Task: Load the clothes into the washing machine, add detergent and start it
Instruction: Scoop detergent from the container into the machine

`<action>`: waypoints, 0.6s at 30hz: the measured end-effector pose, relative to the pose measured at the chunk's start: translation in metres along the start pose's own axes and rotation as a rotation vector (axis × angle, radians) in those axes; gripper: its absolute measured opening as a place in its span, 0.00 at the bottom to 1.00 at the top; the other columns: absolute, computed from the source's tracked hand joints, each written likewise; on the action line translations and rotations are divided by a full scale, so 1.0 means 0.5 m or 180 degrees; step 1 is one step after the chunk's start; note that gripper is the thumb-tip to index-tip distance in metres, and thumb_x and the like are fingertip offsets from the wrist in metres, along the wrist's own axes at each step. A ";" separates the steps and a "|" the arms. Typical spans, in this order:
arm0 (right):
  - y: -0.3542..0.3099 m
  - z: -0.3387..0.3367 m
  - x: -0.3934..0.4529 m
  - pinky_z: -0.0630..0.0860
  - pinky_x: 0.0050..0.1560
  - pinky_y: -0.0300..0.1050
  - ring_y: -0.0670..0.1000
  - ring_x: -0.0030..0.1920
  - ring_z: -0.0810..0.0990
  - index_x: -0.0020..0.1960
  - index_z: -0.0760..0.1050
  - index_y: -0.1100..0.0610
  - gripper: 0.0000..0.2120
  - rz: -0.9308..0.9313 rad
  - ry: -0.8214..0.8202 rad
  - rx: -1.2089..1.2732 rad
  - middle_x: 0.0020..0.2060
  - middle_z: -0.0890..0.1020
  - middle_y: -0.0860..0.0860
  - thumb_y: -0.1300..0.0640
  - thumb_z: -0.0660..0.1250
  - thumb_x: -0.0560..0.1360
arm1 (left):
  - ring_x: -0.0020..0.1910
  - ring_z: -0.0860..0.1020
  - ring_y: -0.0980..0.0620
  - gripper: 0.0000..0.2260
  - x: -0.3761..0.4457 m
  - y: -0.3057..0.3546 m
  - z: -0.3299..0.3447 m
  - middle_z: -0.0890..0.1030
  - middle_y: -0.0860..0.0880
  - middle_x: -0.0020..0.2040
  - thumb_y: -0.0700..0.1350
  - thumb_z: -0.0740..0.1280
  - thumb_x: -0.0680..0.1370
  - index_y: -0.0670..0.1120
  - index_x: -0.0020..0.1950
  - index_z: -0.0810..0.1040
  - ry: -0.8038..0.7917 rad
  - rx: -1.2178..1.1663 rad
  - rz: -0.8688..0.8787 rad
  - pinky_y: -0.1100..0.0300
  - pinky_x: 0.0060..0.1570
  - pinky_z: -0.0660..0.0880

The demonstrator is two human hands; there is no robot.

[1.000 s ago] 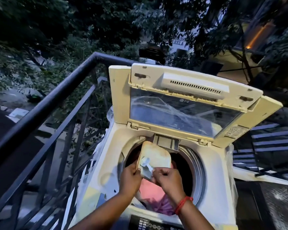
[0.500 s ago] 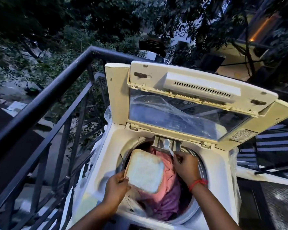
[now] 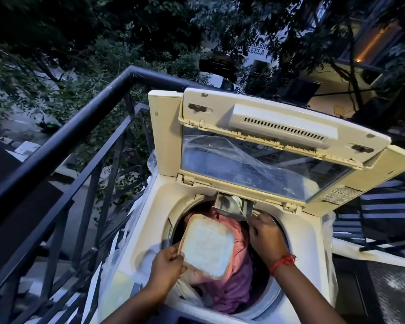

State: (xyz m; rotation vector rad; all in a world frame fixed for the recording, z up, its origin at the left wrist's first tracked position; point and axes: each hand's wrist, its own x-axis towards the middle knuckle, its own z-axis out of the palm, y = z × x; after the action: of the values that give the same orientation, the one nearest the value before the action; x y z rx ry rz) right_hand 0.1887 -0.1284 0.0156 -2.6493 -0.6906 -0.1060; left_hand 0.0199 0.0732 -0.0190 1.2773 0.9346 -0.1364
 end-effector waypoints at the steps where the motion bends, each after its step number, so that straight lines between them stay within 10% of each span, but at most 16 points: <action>1: 0.001 -0.006 -0.024 0.70 0.35 0.38 0.51 0.33 0.77 0.46 0.84 0.58 0.11 0.0211 -0.0123 0.0328 0.32 0.79 0.53 0.69 0.72 0.66 | 0.39 0.82 0.52 0.12 -0.002 0.003 0.008 0.85 0.47 0.42 0.33 0.61 0.80 0.45 0.58 0.79 -0.0039 -0.0012 -0.0014 0.63 0.37 0.79; 5: -0.032 -0.026 -0.101 0.64 0.35 0.25 0.45 0.35 0.75 0.48 0.84 0.57 0.09 0.0003 0.0127 0.0747 0.31 0.78 0.49 0.62 0.71 0.69 | 0.49 0.82 0.48 0.12 -0.010 0.012 0.049 0.85 0.45 0.50 0.33 0.61 0.80 0.41 0.59 0.78 -0.0262 -0.0133 -0.0079 0.57 0.46 0.80; 12: 0.015 -0.017 -0.256 0.76 0.36 0.44 0.51 0.42 0.76 0.60 0.75 0.55 0.28 -0.0722 -0.0560 -0.0263 0.40 0.76 0.49 0.67 0.75 0.62 | 0.41 0.82 0.49 0.10 -0.057 0.017 0.151 0.85 0.43 0.43 0.31 0.61 0.79 0.40 0.51 0.81 -0.0668 -0.0068 -0.0009 0.63 0.37 0.79; 18: 0.079 -0.101 -0.333 0.71 0.38 0.48 0.50 0.45 0.76 0.48 0.73 0.44 0.05 0.0083 -0.0047 -0.0313 0.40 0.78 0.42 0.48 0.66 0.73 | 0.43 0.80 0.45 0.07 -0.087 -0.003 0.267 0.82 0.36 0.45 0.30 0.61 0.78 0.36 0.48 0.78 -0.1039 0.0249 0.0047 0.56 0.42 0.78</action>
State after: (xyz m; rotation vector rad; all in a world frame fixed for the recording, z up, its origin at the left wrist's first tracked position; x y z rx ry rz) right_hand 0.0635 -0.2555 0.0192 -2.7545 -0.6718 -0.1161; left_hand 0.0603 -0.0585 0.0071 1.2867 0.6443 -0.3617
